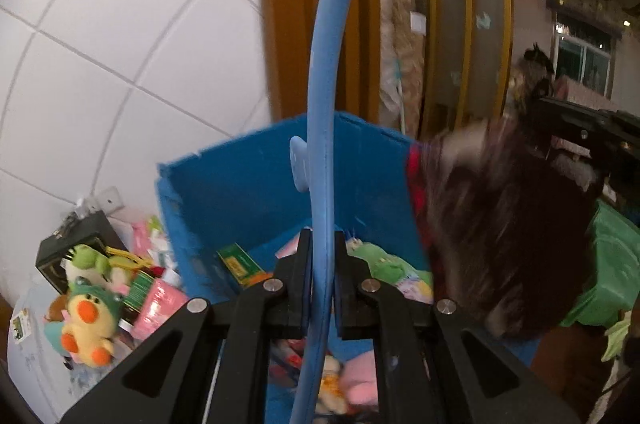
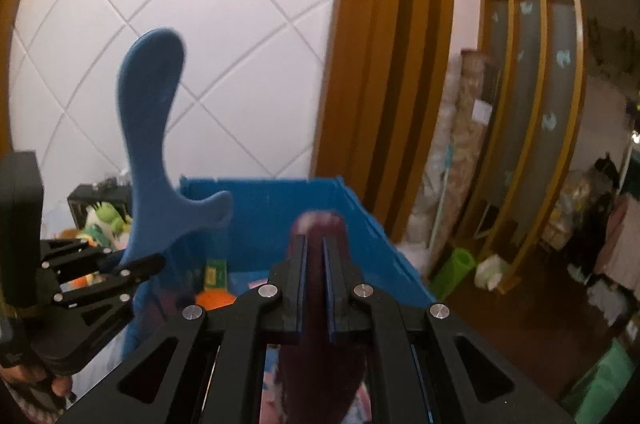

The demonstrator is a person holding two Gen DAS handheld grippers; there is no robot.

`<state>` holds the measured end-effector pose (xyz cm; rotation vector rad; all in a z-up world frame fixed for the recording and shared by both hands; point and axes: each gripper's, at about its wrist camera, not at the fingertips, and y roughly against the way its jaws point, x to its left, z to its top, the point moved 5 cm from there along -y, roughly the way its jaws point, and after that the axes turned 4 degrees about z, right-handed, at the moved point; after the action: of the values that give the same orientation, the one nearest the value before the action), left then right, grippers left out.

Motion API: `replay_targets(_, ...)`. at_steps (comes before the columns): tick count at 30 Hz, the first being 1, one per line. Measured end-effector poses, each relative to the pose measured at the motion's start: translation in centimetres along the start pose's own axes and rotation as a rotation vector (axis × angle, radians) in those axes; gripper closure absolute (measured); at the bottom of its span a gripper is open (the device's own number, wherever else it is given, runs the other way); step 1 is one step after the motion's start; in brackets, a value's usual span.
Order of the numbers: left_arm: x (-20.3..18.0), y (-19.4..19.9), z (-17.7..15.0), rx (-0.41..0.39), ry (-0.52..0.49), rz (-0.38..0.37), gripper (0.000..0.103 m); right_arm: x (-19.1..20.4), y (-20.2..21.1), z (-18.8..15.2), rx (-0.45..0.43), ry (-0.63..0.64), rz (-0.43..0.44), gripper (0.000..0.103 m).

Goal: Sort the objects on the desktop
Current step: 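Carry the boomerang and beanie over the blue crate with both grippers, then open both grippers to drop the toys into the crate, return to table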

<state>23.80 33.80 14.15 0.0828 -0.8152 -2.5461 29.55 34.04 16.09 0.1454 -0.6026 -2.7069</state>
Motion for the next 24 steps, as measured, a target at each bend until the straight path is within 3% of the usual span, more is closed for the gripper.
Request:
replay_targets(4, -3.2, -2.2, -1.2, 0.089, -0.032, 0.002, 0.095, -2.6, -2.5, -2.3, 0.051, -0.009, 0.031, 0.098)
replay_targets(14, -4.2, -4.2, -2.8, 0.186, -0.069, 0.067, 0.093, -5.1, -5.7, -7.7, 0.167, -0.073, 0.114, 0.096)
replay_targets(17, -4.0, -4.2, -3.1, 0.188, -0.067, 0.073, 0.077, -5.5, -5.7, -8.5, 0.178, -0.091, 0.110, 0.095)
replay_targets(19, -3.9, -3.9, -3.3, 0.172, -0.065, 0.071, 0.046, -5.9, -5.7, -8.6, 0.180, -0.104, 0.101, 0.086)
replay_targets(21, -3.7, -3.4, -3.4, 0.138, -0.092, 0.053, 0.039, -6.2, -5.5, -8.8, 0.180, -0.117, 0.093, 0.063)
replay_targets(24, -3.2, -2.5, -3.4, 0.111, -0.073, 0.053, 0.039, -6.3, -5.0, -9.0, 0.171, -0.119, 0.078, 0.028)
